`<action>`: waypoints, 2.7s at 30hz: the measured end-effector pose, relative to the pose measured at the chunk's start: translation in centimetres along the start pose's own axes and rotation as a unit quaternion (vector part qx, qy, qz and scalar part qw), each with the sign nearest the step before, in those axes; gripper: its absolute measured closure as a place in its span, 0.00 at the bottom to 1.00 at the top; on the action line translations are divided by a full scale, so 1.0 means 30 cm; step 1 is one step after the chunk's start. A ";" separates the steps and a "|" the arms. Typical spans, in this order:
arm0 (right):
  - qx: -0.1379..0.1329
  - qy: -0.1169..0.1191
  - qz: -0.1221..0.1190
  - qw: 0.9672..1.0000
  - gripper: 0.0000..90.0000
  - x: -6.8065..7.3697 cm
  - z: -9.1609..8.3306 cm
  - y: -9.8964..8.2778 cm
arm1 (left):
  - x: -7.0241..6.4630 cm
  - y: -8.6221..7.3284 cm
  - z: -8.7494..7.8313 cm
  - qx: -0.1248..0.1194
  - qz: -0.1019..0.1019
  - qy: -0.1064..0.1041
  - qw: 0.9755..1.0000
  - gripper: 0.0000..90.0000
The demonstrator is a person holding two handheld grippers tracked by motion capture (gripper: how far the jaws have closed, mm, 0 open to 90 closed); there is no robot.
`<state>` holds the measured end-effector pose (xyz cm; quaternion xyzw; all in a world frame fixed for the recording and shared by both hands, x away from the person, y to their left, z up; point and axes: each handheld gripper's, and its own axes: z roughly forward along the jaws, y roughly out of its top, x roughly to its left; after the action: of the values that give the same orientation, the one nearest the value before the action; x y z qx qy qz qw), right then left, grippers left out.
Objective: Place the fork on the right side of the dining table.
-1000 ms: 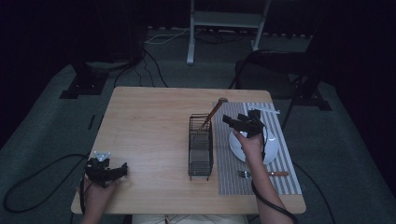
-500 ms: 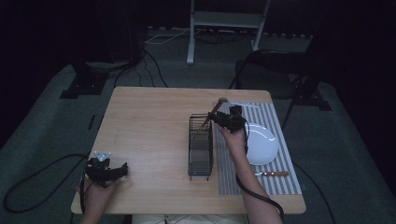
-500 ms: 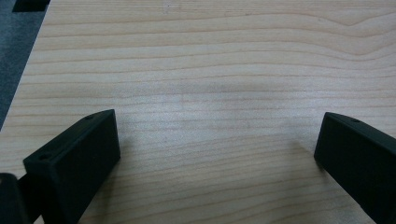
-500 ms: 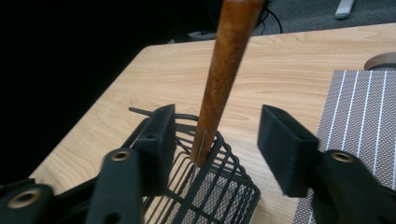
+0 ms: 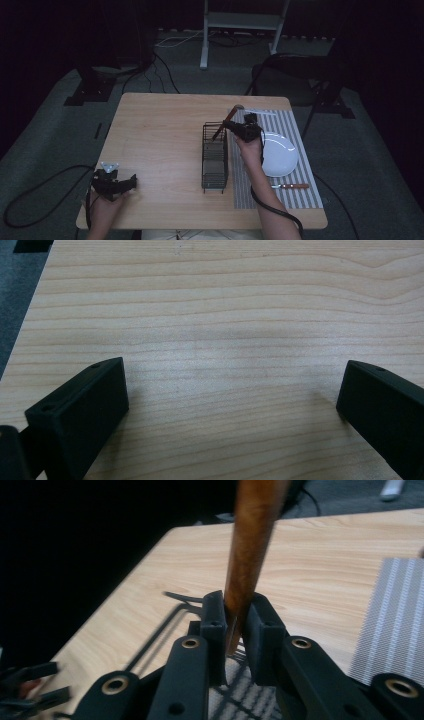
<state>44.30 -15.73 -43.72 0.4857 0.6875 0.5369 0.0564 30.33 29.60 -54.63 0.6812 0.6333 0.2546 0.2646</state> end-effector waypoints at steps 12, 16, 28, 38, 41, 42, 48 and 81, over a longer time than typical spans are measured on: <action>-0.039 0.007 -0.046 0.998 0.90 0.085 -0.137 0.080 | 0.000 0.000 0.000 0.000 0.000 0.000 1.000 0.00; -0.066 0.020 -0.055 0.996 0.90 0.112 -0.205 0.131 | 0.000 0.000 0.000 0.000 0.000 0.000 1.000 0.00; -0.135 -0.008 -0.063 0.989 0.90 0.106 -0.336 0.253 | 0.000 0.000 0.000 -0.001 0.000 0.000 1.000 0.00; -0.180 -0.097 0.044 0.978 0.90 -0.146 -0.296 0.186 | 0.000 0.000 0.000 0.000 0.000 0.000 1.000 0.00; -0.179 -0.105 0.086 0.974 0.90 -0.239 -0.246 0.127 | 0.000 0.000 0.000 0.000 0.000 0.000 1.000 0.00; -0.179 -0.105 0.086 0.974 0.90 -0.239 -0.246 0.127 | 0.000 0.000 0.000 0.000 0.000 0.000 1.000 0.00; -0.162 -0.106 0.143 0.971 0.90 -0.348 -0.168 0.055 | 0.000 0.000 0.000 0.000 0.000 0.000 1.000 0.00; -0.107 -0.179 0.316 0.926 0.78 -0.599 -0.071 -0.060 | 0.000 0.000 0.000 0.000 0.000 0.000 1.000 0.00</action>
<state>51.31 -30.17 -52.24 0.7568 0.4155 0.5013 0.0575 30.33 29.59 -54.64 0.6810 0.6333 0.2550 0.2648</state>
